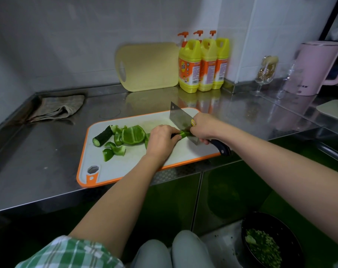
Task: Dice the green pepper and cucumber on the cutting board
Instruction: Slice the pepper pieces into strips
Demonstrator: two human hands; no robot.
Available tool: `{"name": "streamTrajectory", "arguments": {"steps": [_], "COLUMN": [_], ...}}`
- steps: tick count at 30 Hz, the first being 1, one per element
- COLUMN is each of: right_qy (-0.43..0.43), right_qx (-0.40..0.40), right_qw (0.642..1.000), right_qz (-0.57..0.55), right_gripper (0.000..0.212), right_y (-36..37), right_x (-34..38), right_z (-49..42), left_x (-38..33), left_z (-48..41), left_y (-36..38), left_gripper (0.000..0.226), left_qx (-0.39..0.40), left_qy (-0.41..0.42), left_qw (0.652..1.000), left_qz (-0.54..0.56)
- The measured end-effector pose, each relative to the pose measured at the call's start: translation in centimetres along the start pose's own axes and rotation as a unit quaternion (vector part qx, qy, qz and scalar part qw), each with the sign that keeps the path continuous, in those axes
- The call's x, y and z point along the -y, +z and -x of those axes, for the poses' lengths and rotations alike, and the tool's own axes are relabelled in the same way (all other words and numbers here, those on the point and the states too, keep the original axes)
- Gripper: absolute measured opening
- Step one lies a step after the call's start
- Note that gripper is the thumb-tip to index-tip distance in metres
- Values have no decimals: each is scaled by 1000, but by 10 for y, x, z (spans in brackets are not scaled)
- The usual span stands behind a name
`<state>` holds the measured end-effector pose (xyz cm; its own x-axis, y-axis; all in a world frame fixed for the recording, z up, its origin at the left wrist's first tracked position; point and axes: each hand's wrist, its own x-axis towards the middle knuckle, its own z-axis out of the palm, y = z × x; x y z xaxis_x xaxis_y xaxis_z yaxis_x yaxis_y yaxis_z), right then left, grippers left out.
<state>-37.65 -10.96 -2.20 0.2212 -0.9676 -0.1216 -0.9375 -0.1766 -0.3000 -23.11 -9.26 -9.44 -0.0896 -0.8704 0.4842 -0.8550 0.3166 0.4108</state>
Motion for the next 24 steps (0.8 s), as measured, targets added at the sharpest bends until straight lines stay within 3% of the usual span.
{"name": "streamTrajectory", "arguments": {"steps": [4, 9, 14, 24], "right_qy": [-9, -8, -9, 4], "right_qx": [-48, -54, 1, -35], "right_qw": [999, 997, 999, 999], "right_qz": [13, -55, -39, -4], "right_gripper": [9, 16, 19, 11], "right_y": [8, -3, -9, 6], "right_x": [1, -8, -2, 6], "right_z": [-4, -2, 8, 1], "left_x": [0, 3, 7, 10], "left_z": [0, -2, -1, 5], "left_y": [0, -7, -11, -5], "left_gripper": [21, 41, 26, 24], "left_qx": [6, -3, 10, -3], "left_qy": [-2, -2, -11, 1], "left_qw": [1000, 998, 997, 998], "left_qz": [1, -66, -79, -68]}}
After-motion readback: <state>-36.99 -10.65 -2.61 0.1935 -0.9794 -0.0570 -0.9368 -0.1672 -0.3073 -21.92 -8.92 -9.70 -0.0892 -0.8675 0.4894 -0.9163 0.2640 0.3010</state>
